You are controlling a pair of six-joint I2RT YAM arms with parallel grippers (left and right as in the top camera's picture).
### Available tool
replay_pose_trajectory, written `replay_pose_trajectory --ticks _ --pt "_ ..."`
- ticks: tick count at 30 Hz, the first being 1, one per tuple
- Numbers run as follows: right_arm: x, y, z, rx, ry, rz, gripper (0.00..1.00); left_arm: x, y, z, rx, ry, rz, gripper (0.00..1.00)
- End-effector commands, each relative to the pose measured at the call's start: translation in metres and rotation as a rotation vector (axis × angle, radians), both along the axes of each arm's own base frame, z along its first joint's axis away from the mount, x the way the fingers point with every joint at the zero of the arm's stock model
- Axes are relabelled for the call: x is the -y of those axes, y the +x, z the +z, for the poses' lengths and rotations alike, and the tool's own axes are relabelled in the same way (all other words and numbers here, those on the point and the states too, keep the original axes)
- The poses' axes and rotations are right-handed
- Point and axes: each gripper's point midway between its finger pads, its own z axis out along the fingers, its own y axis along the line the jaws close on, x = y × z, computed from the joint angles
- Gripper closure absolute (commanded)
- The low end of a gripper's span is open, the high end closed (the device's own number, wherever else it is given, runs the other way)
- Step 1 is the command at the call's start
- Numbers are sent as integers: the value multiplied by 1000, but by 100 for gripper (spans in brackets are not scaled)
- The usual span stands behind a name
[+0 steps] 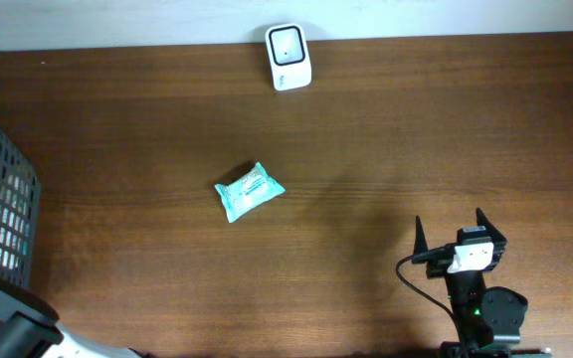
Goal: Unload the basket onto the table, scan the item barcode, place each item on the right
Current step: 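Take the orange spaghetti bolognese pack from the basket, place on table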
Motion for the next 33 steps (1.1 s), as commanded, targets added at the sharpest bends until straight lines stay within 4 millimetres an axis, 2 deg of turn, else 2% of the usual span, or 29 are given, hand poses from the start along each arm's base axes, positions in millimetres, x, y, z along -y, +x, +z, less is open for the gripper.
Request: replay_pose_trajectory --ticks 1,8,11,12,13,15,17,19,20,22,23,24,25,28,29,31,33 --pt "1 0 -2 0 0 -1 1 -4 -9 -33 -64 -43 -77 1" --pt "1 0 -2 0 0 -1 1 -15 -10 -75 -128 -61 -61 0" --pt "1 0 -2 0 0 -1 1 -12 -12 -96 -154 -97 -63 20" --pt "1 0 -2 0 0 -1 1 -12 -12 -97 -156 -100 -63 30" --pt "1 0 -2 0 0 -1 1 -12 -12 -97 -156 -100 -62 55" --pt "1 0 -2 0 0 -1 1 -13 -12 -96 -155 -99 -61 72" --pt "1 0 -2 0 0 -1 1 -13 -12 -91 -145 -102 -38 80" --pt "1 0 -2 0 0 -1 1 -18 -8 -74 -113 -80 -8 83" --pt "1 0 -2 0 0 -1 1 -28 0 -33 -40 -22 37 90" --pt "1 0 -2 0 0 -1 1 -37 7 20 62 52 96 99" --pt "1 0 -2 0 0 -1 1 -39 8 40 103 76 122 100" --pt "1 0 -2 0 0 -1 1 -38 11 71 173 108 147 100" --pt "1 0 -2 0 0 -1 1 -30 16 112 276 134 136 100" --pt "1 0 -2 0 0 -1 1 9 32 201 520 172 -18 100" --pt "1 0 -2 0 0 -1 1 37 37 247 660 181 -109 100" --pt "1 0 -2 0 0 -1 1 78 31 312 855 187 -174 100" --pt "1 0 -2 0 0 -1 1 115 23 353 957 208 -230 100"
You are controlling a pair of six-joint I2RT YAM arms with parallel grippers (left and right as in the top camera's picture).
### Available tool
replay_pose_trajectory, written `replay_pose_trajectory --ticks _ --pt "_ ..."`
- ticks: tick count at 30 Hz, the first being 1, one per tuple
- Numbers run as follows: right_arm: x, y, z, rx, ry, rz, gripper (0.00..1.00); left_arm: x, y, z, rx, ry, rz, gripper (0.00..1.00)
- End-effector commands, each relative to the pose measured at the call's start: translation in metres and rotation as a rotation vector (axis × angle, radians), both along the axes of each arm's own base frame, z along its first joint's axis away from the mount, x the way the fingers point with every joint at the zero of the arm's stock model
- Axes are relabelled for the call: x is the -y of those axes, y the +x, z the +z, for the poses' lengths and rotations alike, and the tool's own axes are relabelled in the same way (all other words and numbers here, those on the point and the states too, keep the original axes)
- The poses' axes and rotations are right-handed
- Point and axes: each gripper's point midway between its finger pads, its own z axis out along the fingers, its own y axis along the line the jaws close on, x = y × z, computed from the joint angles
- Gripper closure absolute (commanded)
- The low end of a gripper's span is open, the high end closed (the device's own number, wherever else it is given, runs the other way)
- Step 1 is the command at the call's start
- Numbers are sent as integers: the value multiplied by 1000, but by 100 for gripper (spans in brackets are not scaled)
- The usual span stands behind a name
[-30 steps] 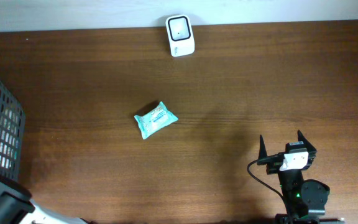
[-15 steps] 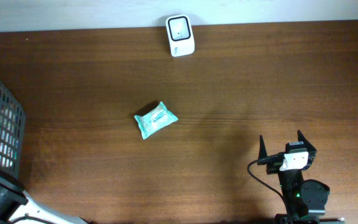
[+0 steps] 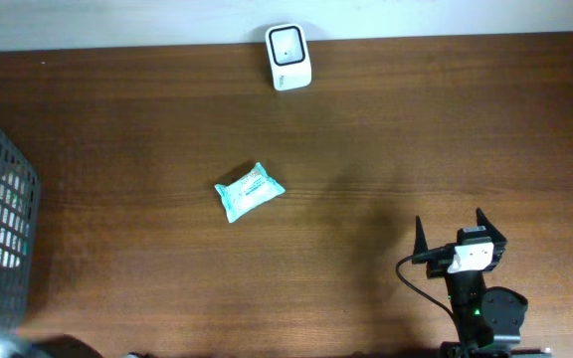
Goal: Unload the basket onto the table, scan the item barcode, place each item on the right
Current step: 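Take the orange spaghetti bolognese pack from the basket, place on table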
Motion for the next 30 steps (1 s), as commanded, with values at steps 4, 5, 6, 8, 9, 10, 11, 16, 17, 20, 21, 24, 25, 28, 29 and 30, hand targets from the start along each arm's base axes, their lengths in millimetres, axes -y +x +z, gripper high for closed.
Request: replay_pose_trajectory --ticks 4,5,6,8,9,10,11,16,17,20,21,24,25,28,29,30 --pt "1 0 -2 0 0 -1 1 152 10 90 206 -15 -340 100" --pt "1 0 -2 0 1 -1 1 188 23 62 122 -119 -428 100" --pt "1 0 -2 0 1 -1 1 217 34 36 42 -200 -502 100" --pt "1 0 -2 0 1 -1 1 269 53 -18 -123 -320 -621 100" --pt "1 0 -2 0 1 -1 1 286 60 -44 -203 -351 -649 100" --pt "1 0 -2 0 1 -1 1 302 67 -83 -323 -371 -654 100" --pt "1 0 -2 0 1 -1 1 311 71 -114 -412 -393 -632 100" --pt "1 0 -2 0 0 -1 1 348 80 -252 -731 -490 -582 100" --pt "1 0 -2 0 1 -1 1 353 79 -275 -772 -511 -576 100" --pt "1 0 -2 0 0 -1 1 356 77 -299 -825 -529 -572 97" --pt "1 0 -2 0 0 -1 1 357 77 -303 -833 -534 -573 77" --pt "1 0 -2 0 1 -1 1 362 79 -293 -813 -519 -592 43" --pt "1 0 -2 0 1 -1 1 365 80 -285 -800 -508 -602 34" --pt "1 0 -2 0 1 -1 1 360 89 -235 -707 -451 -630 18" --pt "1 0 -2 0 0 -1 1 351 93 -209 -662 -409 -612 12" --pt "1 0 -2 0 1 -1 1 337 96 -173 -597 -351 -575 3"
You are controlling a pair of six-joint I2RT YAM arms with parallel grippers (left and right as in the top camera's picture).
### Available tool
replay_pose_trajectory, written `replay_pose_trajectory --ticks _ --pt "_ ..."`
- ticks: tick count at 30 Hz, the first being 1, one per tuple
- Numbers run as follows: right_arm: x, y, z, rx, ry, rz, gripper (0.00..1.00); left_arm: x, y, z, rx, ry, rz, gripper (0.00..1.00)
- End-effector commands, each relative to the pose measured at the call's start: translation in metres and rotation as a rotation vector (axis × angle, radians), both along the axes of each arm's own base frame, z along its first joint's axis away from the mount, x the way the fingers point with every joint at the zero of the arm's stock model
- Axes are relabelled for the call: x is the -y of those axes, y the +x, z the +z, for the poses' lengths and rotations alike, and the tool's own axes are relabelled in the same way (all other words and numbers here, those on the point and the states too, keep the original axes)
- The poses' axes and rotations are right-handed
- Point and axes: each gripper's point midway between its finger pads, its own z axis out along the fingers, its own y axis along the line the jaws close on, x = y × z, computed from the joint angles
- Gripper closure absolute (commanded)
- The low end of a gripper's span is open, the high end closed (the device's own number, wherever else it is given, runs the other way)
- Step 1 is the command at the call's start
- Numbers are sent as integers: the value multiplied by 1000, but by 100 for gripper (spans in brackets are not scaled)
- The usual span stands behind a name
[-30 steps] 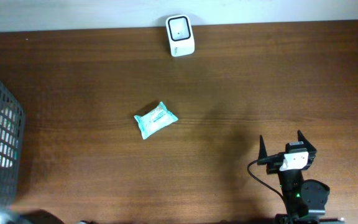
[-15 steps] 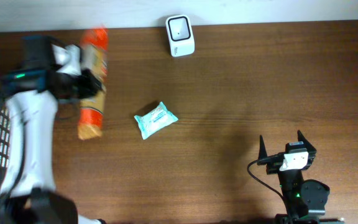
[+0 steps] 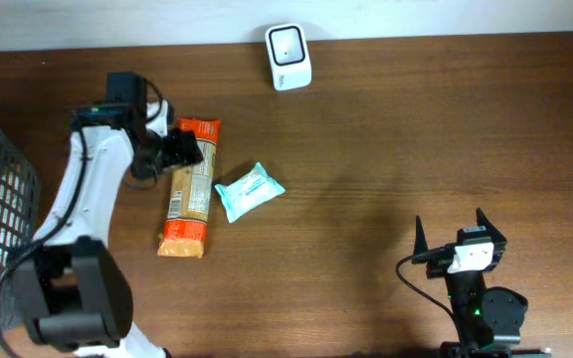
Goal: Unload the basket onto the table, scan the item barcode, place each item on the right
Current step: 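Take the orange spaghetti bolognese pack from the basket, place on table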
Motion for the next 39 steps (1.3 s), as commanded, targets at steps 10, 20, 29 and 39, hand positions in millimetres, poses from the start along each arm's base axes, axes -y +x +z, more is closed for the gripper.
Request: replay_pose_trajectory --ticks 10,20,29,39 --pt "1 0 -2 -2 1 -1 1 -285 -99 299 618 597 852 1" --pt "1 0 -2 -2 1 -1 1 -388 -83 116 223 383 677 3" --pt "1 0 -2 -2 1 -1 1 -408 -40 -7 138 271 440 13" --pt "1 0 -2 -2 1 -1 1 -405 -18 -83 146 151 353 31"
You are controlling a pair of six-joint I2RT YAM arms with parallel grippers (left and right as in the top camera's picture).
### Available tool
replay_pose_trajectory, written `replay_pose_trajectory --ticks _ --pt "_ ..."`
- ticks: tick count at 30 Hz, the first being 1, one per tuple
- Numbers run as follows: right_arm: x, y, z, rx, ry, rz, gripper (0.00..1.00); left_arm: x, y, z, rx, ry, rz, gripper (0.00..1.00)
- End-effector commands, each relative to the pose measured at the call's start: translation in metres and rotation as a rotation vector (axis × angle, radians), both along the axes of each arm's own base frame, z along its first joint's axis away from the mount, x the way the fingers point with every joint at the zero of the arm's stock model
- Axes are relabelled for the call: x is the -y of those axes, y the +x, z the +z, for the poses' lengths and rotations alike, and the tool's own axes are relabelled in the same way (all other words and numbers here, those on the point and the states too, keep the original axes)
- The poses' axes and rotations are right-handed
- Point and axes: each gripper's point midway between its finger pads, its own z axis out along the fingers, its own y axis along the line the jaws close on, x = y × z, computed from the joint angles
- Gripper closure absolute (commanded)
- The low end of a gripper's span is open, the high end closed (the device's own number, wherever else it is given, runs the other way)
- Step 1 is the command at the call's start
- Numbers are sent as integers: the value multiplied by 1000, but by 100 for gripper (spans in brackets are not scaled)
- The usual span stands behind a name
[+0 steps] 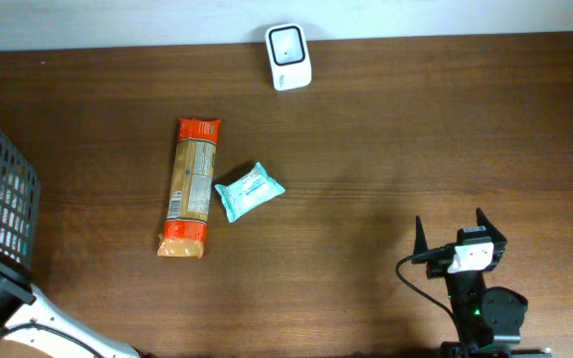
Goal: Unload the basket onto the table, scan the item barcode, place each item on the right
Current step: 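Take the orange spaghetti bolognese pack from the basket, place on table, then take the small teal tissue box from the basket, place on table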
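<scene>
A long orange-ended packet (189,187) lies flat on the wooden table (416,129), running top to bottom, with printed text on its tan middle. Just right of it sits a small teal wipes pack (250,191), almost touching. The white barcode scanner (288,44) stands at the table's far edge, well above both. My right gripper (451,231) rests open near the front right, nothing between its fingers. Of my left arm only a dark and white part (3,316) shows at the bottom left corner; its gripper is out of view.
A dark mesh basket stands at the left edge of the table. A black cable loops beside my right arm's base (485,308) at the front.
My left gripper was at the upper end of the orange-ended packet. Now the arm is back at the bottom left corner and the packet lies alone, in the same spot.
At first only the teal wipes pack and scanner were on the table, my left arm low at the left. Then my left gripper was at the orange-ended packet beside the wipes pack. Now the packet lies free. The right arm stayed still throughout.
</scene>
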Motion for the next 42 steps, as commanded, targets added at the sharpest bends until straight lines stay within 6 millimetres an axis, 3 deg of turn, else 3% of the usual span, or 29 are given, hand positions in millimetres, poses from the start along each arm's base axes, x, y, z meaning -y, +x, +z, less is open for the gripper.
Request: replay_pose_trajectory --ticks 1,5,8,10,14,15,17,19,23,24,28,30,33,35,38,39,42 --pt "1 0 -2 -2 1 -1 1 8 3 -23 4 -55 -43 36" --pt "1 0 -2 -2 1 -1 1 9 3 -23 1 -59 -42 86" --pt "1 0 -2 -2 1 -1 1 7 4 -2 26 -55 6 100" --pt "1 0 -2 -2 1 -1 1 3 7 40 81 8 7 100" --pt "1 0 -2 -1 0 -1 1 6 6 175 289 126 126 100" --pt "1 0 -2 -1 0 -1 1 21 2 211 357 118 134 100" --pt "1 0 -2 -1 0 -1 1 77 -10 275 460 93 53 100" --pt "1 0 -2 -2 1 -1 1 133 -15 290 434 46 -18 100" --pt "1 0 -2 -2 1 -1 1 237 15 250 295 -114 -227 100" --pt "1 0 -2 -2 1 -1 1 277 26 229 242 -161 -319 100" --pt "1 0 -2 -2 1 -1 1 391 45 159 115 -234 -595 100" --pt "1 0 -2 -1 0 -1 1 455 41 115 34 -264 -738 100" --pt "1 0 -2 -2 1 -1 1 512 21 64 -107 -252 -863 100" --pt "1 0 -2 -1 0 -1 1 544 9 43 -175 -256 -937 99" --pt "1 0 -2 -2 1 -1 1 575 -5 28 -221 -256 -1012 78" --pt "1 0 -2 -2 1 -1 1 584 -6 26 -217 -245 -1038 45" --pt "1 0 -2 -2 1 -1 1 593 1 28 -172 -216 -1059 22"
